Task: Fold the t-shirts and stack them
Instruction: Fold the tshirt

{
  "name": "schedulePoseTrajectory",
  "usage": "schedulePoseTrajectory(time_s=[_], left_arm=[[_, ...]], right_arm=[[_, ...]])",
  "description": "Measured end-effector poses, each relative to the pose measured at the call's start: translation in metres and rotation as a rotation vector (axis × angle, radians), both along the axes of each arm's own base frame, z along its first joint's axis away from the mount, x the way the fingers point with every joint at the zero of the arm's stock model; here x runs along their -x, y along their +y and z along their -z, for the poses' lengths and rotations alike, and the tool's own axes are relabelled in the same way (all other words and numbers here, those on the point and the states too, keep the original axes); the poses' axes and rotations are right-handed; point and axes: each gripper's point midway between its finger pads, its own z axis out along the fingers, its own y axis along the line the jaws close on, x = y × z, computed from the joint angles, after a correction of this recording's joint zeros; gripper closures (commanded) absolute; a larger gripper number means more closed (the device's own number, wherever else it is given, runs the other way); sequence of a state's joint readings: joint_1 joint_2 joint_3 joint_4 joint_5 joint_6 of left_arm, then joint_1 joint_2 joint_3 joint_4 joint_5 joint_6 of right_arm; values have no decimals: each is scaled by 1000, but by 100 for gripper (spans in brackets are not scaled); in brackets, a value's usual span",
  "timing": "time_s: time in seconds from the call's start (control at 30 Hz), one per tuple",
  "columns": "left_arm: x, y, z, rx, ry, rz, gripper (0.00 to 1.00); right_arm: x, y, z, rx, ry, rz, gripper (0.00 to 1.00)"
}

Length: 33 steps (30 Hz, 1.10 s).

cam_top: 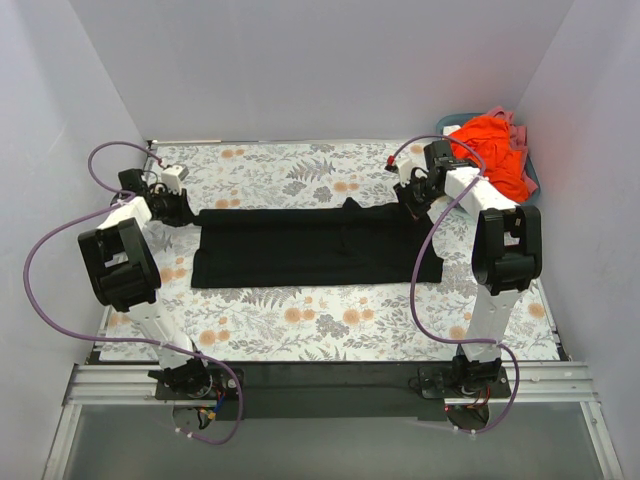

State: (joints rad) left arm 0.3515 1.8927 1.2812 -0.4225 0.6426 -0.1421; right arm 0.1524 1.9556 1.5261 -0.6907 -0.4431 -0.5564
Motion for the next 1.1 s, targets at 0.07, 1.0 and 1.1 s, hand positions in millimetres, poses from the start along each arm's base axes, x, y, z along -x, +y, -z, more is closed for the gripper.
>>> schedulePoseTrajectory(time_s=[0.07, 1.0, 1.1], left_arm=[[3, 0, 3, -3, 8, 3, 100], [23, -3, -5, -22, 118, 127, 71], [10, -2, -29, -14, 67, 143, 64]], right_arm=[[1, 0, 1, 2, 2, -1, 99], [29, -7, 17, 47, 84, -65, 75], [25, -3, -2, 13, 76, -72, 76]])
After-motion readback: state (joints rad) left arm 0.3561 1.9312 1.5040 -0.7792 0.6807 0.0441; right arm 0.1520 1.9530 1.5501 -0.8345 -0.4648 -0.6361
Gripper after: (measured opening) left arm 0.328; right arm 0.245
